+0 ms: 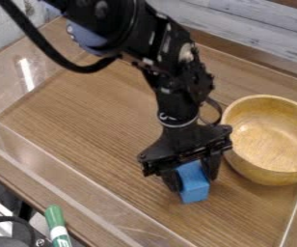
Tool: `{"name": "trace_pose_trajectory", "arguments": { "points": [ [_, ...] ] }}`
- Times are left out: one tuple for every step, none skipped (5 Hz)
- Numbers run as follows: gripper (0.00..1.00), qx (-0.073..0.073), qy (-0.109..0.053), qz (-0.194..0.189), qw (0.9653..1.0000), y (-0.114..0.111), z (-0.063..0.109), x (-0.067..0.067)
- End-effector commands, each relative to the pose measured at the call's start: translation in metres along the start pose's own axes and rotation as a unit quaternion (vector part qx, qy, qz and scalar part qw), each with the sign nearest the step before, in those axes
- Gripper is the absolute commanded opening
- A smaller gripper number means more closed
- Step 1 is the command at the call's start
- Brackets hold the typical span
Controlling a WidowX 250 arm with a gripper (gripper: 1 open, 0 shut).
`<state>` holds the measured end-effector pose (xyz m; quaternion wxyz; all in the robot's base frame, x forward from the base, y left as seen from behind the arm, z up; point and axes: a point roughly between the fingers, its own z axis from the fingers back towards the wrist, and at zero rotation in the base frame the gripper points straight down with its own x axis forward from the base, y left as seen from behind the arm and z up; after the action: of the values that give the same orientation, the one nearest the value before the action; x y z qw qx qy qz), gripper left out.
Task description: Put the blue block in the brown bowl
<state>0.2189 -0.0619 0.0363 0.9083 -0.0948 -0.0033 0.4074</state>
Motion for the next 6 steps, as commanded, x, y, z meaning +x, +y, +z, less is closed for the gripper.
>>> {"name": "trace_pose_trajectory", "arguments": {
  "points": [
    [0.0, -0.007, -0.012, -0.014, 0.9998, -0.007, 0.012, 0.003],
    [0.0, -0.002, -0.016, -0.024, 0.9996, -0.007, 0.018, 0.003],
    [0.0, 0.003, -0.019, -0.034, 0.9992, -0.007, 0.023, 0.003],
    [0.0, 0.005, -0.026, -0.044, 0.9987, -0.009, 0.035, 0.004],
    [0.0, -0.002, -0.032, -0.056, 0.9979, -0.015, 0.054, 0.006],
    [0.0, -0.014, -0.035, -0.094, 0.9949, -0.024, 0.081, 0.014]
  ]
}}
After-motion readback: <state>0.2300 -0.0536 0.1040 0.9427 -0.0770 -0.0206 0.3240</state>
